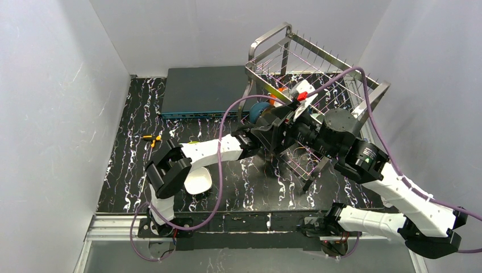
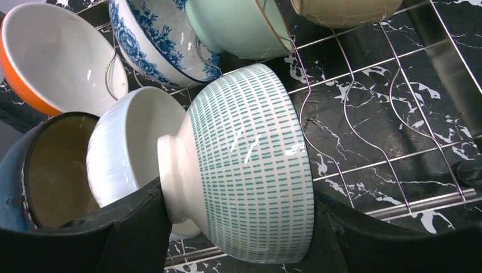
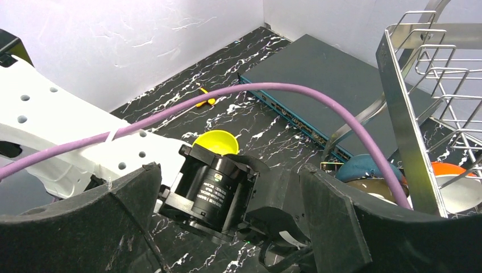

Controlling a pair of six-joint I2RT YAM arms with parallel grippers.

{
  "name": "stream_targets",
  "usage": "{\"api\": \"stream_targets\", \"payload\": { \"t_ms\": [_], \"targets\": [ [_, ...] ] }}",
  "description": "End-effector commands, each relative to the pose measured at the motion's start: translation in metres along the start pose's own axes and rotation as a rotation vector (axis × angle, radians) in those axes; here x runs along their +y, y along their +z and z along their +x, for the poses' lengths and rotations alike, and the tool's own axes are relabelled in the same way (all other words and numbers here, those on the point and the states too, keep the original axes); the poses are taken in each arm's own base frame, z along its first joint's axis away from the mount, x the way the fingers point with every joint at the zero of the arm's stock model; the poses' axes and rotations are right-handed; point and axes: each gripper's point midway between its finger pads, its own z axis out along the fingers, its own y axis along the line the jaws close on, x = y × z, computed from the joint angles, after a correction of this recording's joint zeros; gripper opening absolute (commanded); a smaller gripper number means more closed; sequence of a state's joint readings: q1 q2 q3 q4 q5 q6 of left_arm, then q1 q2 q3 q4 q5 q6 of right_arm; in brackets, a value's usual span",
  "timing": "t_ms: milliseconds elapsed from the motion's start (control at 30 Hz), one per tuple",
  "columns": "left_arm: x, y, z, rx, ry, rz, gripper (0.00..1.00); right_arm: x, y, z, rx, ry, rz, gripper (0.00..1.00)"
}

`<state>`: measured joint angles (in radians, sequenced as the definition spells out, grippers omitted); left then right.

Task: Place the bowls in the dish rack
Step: Place the bowl in the dish rack.

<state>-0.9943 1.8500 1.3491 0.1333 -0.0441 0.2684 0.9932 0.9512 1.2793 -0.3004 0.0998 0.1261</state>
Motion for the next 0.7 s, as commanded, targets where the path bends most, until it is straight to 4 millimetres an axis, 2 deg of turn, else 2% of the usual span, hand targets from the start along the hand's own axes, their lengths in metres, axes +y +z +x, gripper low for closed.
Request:
{"api": "stream_targets", "payload": {
  "t_ms": [0,300,500,667],
  "targets": [
    [0.011,0.003,-0.037,-0.08,0.038,-0.056,0.0,-0.003,-0.009,-0.013,-0.041,-0.009,0.016,0.99],
    [0.008,0.015,-0.038,-0.062,0.038,-0.105,0.0,-0.004,-0.009,-0.015,-0.045,-0.008,0.022,0.99],
    [0.02,0.021,-0.035,-0.034,0.045,-0.198,0.0,-0.003,-0.01,-0.014,-0.041,-0.007,0.021,0.99],
    [0.012,0.025,-0.03,-0.03,0.051,-0.161,0.0,-0.004,-0.009,-0.013,-0.039,-0.007,0.026,0.99]
  ]
}}
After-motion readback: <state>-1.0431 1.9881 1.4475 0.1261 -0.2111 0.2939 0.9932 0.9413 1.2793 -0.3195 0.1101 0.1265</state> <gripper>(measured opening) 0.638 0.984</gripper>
